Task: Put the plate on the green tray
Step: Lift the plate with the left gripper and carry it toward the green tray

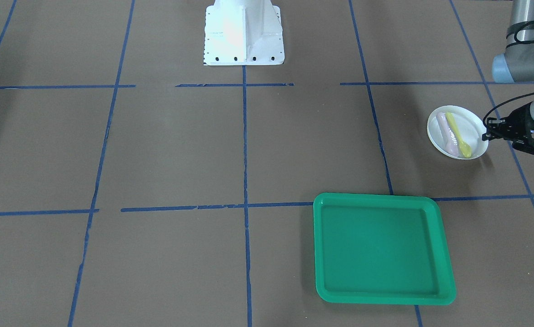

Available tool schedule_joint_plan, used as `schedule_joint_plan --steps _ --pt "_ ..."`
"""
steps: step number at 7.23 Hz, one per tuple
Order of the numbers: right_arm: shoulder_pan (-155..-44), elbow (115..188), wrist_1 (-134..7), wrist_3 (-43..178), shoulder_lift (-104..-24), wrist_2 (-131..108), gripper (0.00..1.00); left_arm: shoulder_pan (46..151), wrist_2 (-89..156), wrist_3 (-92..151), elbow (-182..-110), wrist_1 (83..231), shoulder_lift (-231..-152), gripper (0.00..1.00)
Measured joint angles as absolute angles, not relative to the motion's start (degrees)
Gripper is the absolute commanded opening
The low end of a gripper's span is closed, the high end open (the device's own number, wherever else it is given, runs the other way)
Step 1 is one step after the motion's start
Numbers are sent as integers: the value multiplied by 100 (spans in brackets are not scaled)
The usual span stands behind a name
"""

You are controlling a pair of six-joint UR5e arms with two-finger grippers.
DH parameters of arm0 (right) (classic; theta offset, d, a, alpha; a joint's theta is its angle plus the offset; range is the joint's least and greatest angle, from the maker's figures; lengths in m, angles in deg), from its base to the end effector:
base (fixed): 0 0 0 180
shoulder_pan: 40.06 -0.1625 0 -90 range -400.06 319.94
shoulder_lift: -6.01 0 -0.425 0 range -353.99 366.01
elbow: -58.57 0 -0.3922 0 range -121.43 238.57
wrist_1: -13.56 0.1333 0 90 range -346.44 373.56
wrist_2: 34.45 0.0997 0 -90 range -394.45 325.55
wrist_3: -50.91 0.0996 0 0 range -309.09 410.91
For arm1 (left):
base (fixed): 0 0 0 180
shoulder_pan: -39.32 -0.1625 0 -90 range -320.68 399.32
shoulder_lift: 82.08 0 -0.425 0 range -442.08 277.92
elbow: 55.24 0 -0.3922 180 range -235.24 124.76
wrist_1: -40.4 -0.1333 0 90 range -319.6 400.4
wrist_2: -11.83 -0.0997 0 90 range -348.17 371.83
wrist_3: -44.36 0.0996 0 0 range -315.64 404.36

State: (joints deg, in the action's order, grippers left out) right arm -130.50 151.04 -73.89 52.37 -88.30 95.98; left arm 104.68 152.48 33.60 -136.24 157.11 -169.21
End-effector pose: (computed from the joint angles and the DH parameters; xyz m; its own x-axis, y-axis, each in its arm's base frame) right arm 0.0722 -0.4601 0.6735 0.7608 0.0233 0.6486 -0.0271 0.9996 -0.0041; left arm 0.1469 -0.4553 0.7031 0.5603 0.2725 -0.7822 -0.3037 0.9461 0.1121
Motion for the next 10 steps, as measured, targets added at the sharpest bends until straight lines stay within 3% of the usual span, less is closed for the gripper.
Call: schedule_joint_plan --steps 4,6,10 --pt "-13050 15103 -7389 5236 -8830 9598 100 11305 16385 3405 -13648 15730 -16924 0" --pt "-13050 15103 -7389 5233 -8830 9598 100 11347 16502 2614 -13485 15737 -17715 0" --pt "-13050 15103 -7389 5234 -8830 9598 100 11270 16380 2042 -11556 15840 -19871 0"
